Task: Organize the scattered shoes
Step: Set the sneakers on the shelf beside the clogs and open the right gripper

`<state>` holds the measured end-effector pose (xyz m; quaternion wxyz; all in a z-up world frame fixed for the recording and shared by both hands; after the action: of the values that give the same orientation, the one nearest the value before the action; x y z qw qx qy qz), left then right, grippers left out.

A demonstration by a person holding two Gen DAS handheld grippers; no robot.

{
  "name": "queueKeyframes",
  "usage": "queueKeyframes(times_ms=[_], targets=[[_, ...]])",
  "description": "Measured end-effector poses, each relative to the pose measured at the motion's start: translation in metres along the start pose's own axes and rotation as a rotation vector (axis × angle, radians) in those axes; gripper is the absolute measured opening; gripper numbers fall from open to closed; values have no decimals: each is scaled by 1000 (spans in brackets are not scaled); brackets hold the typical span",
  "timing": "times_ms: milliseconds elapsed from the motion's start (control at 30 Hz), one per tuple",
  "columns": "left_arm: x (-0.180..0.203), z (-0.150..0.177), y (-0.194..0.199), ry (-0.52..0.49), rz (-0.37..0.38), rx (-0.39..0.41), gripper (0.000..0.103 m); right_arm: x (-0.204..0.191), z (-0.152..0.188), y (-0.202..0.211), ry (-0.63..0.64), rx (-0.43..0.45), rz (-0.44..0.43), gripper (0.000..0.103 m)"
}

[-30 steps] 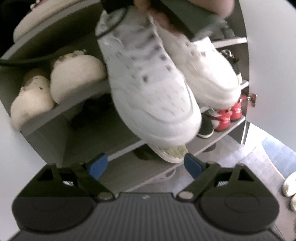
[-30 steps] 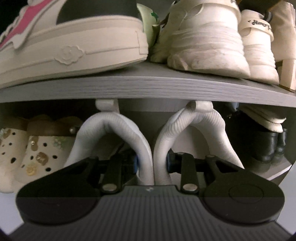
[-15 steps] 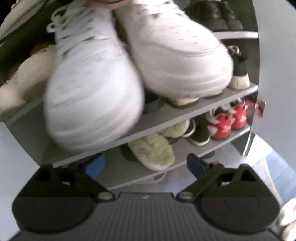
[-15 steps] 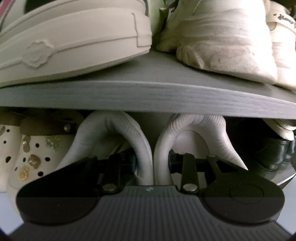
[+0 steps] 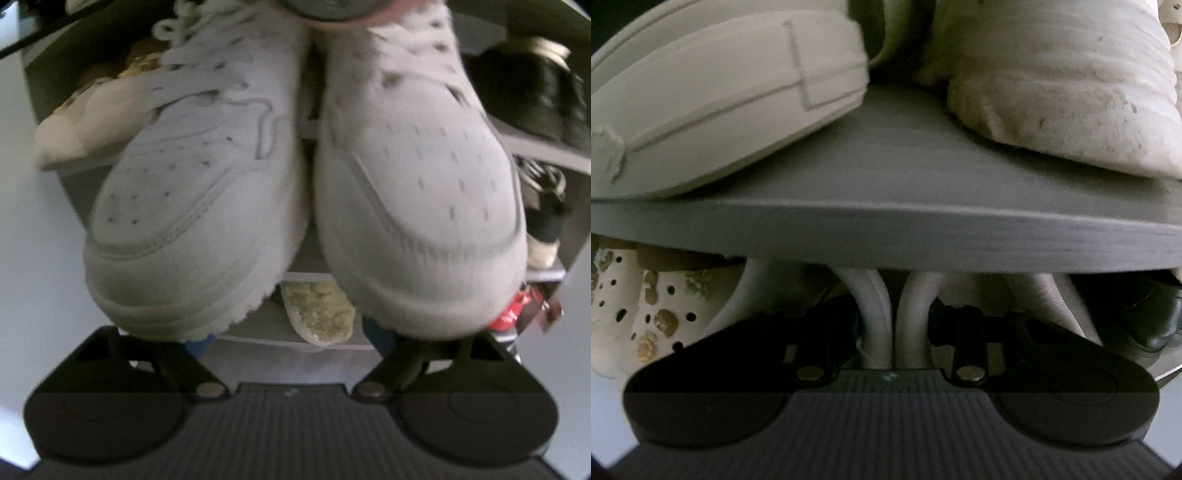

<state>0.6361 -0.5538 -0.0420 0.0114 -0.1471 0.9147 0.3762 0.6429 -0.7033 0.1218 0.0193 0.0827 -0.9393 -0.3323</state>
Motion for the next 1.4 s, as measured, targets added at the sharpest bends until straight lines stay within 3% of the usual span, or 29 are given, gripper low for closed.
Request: queueKeyframes(times_ms=[233,400,533,700,767,833,900,1000,1167,1233,1400], targets=[[0,-1,7,-23,-25,25,83,19,10,21,-13,84,-51,78],[-1,-3,15,-65,-27,66,82,44,25,48,-6,120,-107,82],[-3,-4,23,-106,-18,104,83,59,50,80,143,205,-172,82],[-7,-9,28,-138,11,133,85,123,80,108,145,217,-228,82],[-8,-9,28,-148,15,131,85,136,70,130,54,159,-230,82],[-10,-9,27,-157,19,130,84,155,83,135,-112,64,-249,85],[-11,-11,29,-166,25,139,83,182,119,124,-413,-63,-393,83],[-21,-21,37,-170,35,161,84,199,164,104,-690,-179,-505,84],[-21,-27,35,-179,55,161,84,193,188,88,-869,-193,-644,80],[-20,-30,36,-184,62,171,84,184,187,85,-885,-183,-646,71],[-14,-49,31,-187,72,183,85,178,172,84,-937,-139,-610,69]])
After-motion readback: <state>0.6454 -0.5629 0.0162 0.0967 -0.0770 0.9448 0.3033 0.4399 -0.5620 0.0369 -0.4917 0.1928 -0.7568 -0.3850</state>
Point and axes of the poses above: each gripper's, at about its wrist camera, not at the fingertips, and y roughly against the way its jaws point, x to its right, z to its underside, the point moved 2 cm from there along -y, roughly the way its jaws point, and after that the axes turned 2 degrees about y, right-handed, at the moved point
